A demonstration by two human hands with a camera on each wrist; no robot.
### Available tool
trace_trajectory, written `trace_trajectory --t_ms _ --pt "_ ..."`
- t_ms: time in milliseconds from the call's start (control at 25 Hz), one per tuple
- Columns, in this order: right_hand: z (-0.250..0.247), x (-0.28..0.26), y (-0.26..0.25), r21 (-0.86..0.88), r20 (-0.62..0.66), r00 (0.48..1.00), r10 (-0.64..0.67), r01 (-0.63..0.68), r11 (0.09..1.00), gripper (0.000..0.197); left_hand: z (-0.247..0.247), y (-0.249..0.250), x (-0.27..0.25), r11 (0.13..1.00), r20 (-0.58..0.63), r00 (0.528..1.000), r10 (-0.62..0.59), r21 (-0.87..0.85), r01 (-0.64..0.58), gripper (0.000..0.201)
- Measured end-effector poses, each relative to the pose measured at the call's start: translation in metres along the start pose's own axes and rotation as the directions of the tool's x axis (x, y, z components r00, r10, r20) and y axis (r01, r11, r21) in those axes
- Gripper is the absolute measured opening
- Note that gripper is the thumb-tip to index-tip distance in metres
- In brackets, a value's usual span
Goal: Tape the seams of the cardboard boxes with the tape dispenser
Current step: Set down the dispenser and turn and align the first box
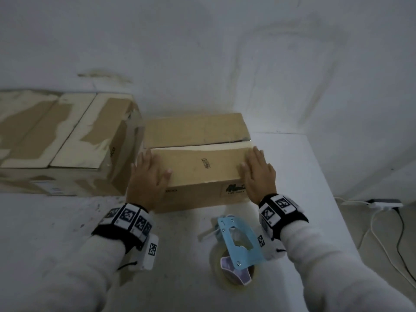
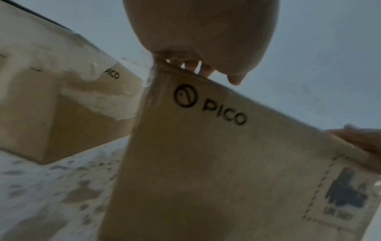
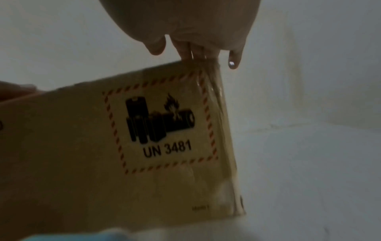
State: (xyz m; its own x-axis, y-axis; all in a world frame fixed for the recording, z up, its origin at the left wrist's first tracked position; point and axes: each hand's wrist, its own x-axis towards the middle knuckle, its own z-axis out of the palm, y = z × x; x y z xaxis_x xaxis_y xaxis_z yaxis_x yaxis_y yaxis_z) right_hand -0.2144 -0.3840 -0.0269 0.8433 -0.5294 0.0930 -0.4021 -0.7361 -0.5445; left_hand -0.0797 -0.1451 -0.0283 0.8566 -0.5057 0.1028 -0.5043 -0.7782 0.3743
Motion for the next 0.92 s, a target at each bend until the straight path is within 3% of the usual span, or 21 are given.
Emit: trace_trajectory --t_ms 80,200,280,400,560,720,800,920 --pt "0.009 -0.005 0.005 0.004 -0.019 1.0 0.005 -0.005 1.0 0.068 0.007 -0.008 -0.002 0.999 0.018 0.999 -0.046 -0.003 0.046 0.086" --pt "0.015 -0.011 0.004 0.104 -0.109 0.991 0.08 -0.069 0.992 0.065 0.006 -0.005 -0.001 0.975 0.009 0.989 -0.146 -0.166 0.146 0.071" --pt "0.015 -0.016 0.001 0.172 -0.13 0.983 0.128 -0.105 0.98 0.057 0.002 -0.006 0.003 0.956 0.022 0.989 -0.149 -0.251 0.15 0.073" --pt "0.009 -0.026 -0.01 0.404 -0.185 0.949 0.256 -0.164 0.9 0.049 -0.003 -0.01 0.01 0.909 0.087 0.984 -0.156 -0.377 0.177 0.082" --pt "0.001 -0.02 -0.005 0.634 -0.144 0.879 0.455 -0.271 0.724 0.05 -0.009 -0.019 0.019 0.794 0.199 0.968 -0.151 -0.56 0.239 0.088" --pt "-0.015 -0.016 0.002 0.776 -0.023 0.858 0.513 -0.308 0.55 0.052 -0.019 -0.037 0.036 0.724 0.301 0.952 -0.06 -0.644 0.249 0.073" --pt "-0.015 -0.019 0.0 0.786 0.042 0.876 0.481 -0.325 0.525 0.053 -0.018 -0.036 0.039 0.711 0.337 0.94 -0.049 -0.649 0.27 0.071" --pt "-0.008 -0.023 -0.005 0.737 0.081 0.892 0.444 -0.353 0.576 0.056 -0.007 -0.029 0.034 0.693 0.321 0.943 -0.093 -0.659 0.292 0.071"
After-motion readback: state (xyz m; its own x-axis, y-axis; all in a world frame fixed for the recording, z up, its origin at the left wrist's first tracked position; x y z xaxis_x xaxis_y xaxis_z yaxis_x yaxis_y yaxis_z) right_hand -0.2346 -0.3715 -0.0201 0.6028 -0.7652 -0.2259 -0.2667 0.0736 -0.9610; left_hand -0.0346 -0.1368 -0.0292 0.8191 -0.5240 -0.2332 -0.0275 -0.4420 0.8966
